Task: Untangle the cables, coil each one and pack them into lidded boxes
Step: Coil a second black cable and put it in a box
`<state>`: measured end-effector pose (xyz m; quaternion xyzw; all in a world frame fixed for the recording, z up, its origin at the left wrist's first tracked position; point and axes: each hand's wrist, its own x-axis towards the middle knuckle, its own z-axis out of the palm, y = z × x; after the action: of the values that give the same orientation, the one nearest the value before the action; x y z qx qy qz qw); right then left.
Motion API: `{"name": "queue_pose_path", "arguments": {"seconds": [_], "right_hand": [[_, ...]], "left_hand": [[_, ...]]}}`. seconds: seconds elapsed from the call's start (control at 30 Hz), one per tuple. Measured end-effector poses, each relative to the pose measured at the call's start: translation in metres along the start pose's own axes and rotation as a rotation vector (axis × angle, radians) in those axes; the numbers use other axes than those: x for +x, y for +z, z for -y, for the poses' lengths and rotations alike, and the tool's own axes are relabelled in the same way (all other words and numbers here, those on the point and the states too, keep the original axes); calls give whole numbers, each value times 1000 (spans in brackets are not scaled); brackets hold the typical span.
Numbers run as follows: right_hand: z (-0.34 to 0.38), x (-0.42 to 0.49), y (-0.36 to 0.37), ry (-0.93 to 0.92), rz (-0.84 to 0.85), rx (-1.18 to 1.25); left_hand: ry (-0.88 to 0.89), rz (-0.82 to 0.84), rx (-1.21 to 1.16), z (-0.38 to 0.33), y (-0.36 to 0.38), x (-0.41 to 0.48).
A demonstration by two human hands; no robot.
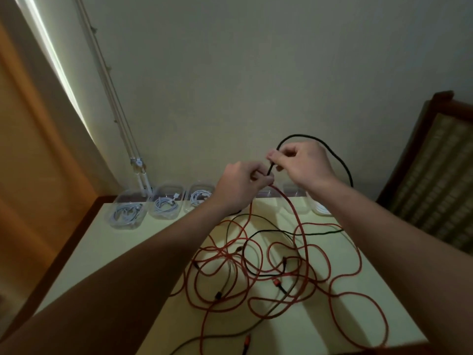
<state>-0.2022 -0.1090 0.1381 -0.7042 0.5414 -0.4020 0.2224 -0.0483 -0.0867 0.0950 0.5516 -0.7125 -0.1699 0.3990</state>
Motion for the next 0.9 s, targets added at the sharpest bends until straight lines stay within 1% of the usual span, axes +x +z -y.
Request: {"name": "queue_pose_path", "arguments": {"seconds": [0.07, 0.17, 0.23, 0.3, 0.4, 0.47, 0.5, 0.53, 0.57, 0.6, 0.63, 0.67, 0.7, 0.73, 0.8, 0.83, 0.9], "right_hand": [[5, 4, -7, 55, -39, 140], [6, 14, -23, 176, -99, 469], [4, 16, -30, 249, -109, 602], [-4, 15, -31, 322, -109, 681], [-13, 9, -33, 457, -139, 785], [-18, 0, -36, 506, -126, 753], [-20, -7, -37, 484, -117, 656], [-23, -14, -37, 424, -129, 472], [-25, -22, -37, 334, -176, 231], [-24, -31, -38, 220, -259, -7], [-20, -40, -40, 87, -340, -170], [-13, -49, -41, -38, -373, -236], [-4, -58, -43, -129, -333, -233], [5, -65, -44, -181, -237, -180], [21, -81, -47, -173, -8, -16], [28, -90, -50, -155, 76, 58], [37, -104, -58, -127, 138, 136]], "left_hand": [[5, 10, 17, 9, 4, -5], [-27, 52, 41, 20, 8, -14], [-45, 58, 39, 24, 8, -20], [-76, 49, -28, 22, 4, -23], [-154, 23, -193, 12, -4, -28], [-182, -24, -292, 4, -10, -31], [-190, -53, -326, -2, -13, -33], [-190, -85, -341, -9, -17, -34], [-182, -113, -347, -16, -20, -36], [-169, -126, -346, -24, -25, -37], [-153, -127, -349, -32, -29, -39], [-136, -120, -365, -41, -32, -41], [-131, -112, -401, -50, -34, -44], [-142, -104, -464, -60, -36, -46], [-195, -80, -665, -80, -41, -54], [-228, -64, -782, -89, -44, -58], [-290, -34, -1004, -105, -50, -70]]}}
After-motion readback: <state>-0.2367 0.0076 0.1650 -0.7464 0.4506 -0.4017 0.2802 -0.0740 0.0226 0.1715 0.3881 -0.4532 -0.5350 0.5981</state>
